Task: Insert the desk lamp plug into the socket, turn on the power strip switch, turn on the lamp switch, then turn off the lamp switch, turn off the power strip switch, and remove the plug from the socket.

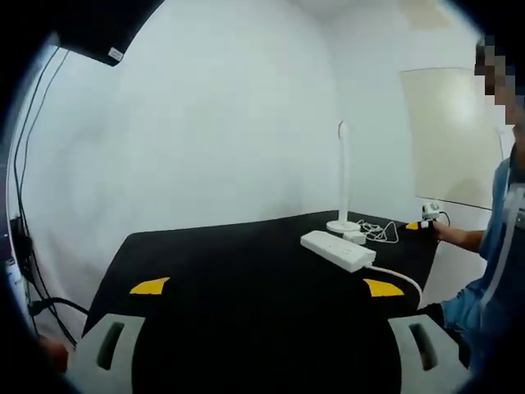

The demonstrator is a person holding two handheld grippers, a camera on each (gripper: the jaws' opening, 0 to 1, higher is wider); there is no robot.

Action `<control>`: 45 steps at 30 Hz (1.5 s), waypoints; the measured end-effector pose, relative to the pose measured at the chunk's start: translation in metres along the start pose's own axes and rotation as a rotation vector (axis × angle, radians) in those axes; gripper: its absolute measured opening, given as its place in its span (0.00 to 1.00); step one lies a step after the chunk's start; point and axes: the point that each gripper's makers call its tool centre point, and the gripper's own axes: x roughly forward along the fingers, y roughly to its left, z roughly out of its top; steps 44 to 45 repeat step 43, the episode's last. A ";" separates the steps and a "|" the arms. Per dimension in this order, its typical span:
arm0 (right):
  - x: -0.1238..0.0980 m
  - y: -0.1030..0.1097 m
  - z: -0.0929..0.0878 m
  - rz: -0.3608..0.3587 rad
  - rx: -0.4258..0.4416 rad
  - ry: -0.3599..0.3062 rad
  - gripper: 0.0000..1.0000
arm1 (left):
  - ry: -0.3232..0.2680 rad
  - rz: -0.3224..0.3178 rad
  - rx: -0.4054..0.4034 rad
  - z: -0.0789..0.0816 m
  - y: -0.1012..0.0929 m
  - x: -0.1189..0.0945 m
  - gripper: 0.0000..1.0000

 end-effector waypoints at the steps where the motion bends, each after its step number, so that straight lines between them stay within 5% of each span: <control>1: 0.000 0.000 -0.001 -0.002 -0.004 0.003 0.86 | 0.001 -0.006 0.006 0.000 -0.002 0.000 0.89; 45: 0.004 0.000 -0.007 -0.006 -0.017 0.038 0.85 | 0.034 0.020 0.036 -0.007 0.009 0.001 0.89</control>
